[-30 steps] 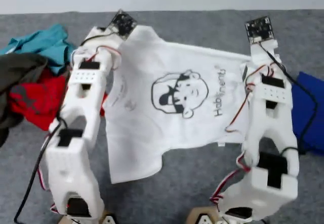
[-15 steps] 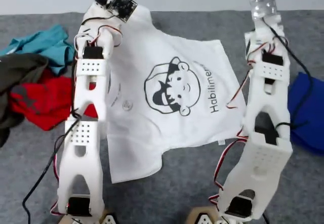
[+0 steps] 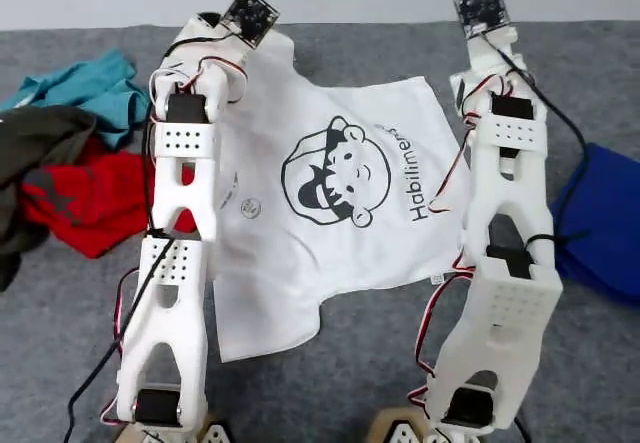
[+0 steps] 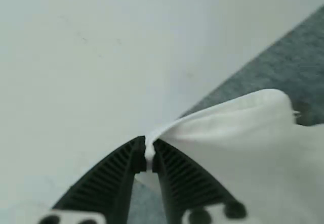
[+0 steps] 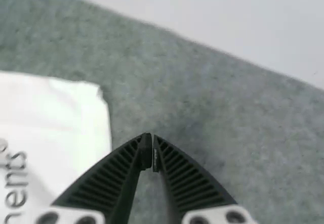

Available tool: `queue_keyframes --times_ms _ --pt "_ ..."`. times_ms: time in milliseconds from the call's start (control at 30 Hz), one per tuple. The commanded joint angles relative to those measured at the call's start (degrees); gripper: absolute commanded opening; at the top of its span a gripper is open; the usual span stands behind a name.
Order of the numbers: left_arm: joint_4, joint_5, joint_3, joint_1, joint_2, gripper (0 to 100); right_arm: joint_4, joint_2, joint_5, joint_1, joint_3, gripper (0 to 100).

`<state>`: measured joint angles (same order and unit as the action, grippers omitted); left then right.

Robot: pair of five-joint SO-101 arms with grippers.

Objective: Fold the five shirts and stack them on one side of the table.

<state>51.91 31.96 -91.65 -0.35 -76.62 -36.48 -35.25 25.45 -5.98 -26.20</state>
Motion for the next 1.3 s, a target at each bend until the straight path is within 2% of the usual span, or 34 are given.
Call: queue_keyframes --times_ms 0,200,433,733,867,1067,1133,1267 --pt "9.0 0.4 -4.5 1.4 0.5 0 -2.2 0.7 0.6 1.0 -3.3 0.9" --pt "18.4 0.4 -4.5 1.8 0.5 0 -2.3 -3.2 2.7 1.5 -3.7 1.8" --pt "24.9 0.3 -4.5 1.8 0.4 0 -2.2 -9.2 -2.3 2.4 -5.8 18.8" --pt "30.8 0.2 -4.4 2.0 0.4 0 -2.9 -24.7 -2.9 5.1 -18.5 19.1" --pt "33.0 0.2 -4.4 2.0 0.4 0 -4.3 -30.8 -2.9 5.0 -24.7 17.0" --pt "35.2 0.1 -4.4 2.1 0.4 0 -11.2 -37.1 -2.5 4.8 -37.3 4.9" --pt "35.6 0.1 -4.5 2.5 0.4 0 -13.9 -38.4 -0.3 4.8 -42.0 0.5" --pt "36.0 0.1 -4.6 3.3 1.1 0 -20.7 -39.6 3.0 4.8 -50.9 0.9"
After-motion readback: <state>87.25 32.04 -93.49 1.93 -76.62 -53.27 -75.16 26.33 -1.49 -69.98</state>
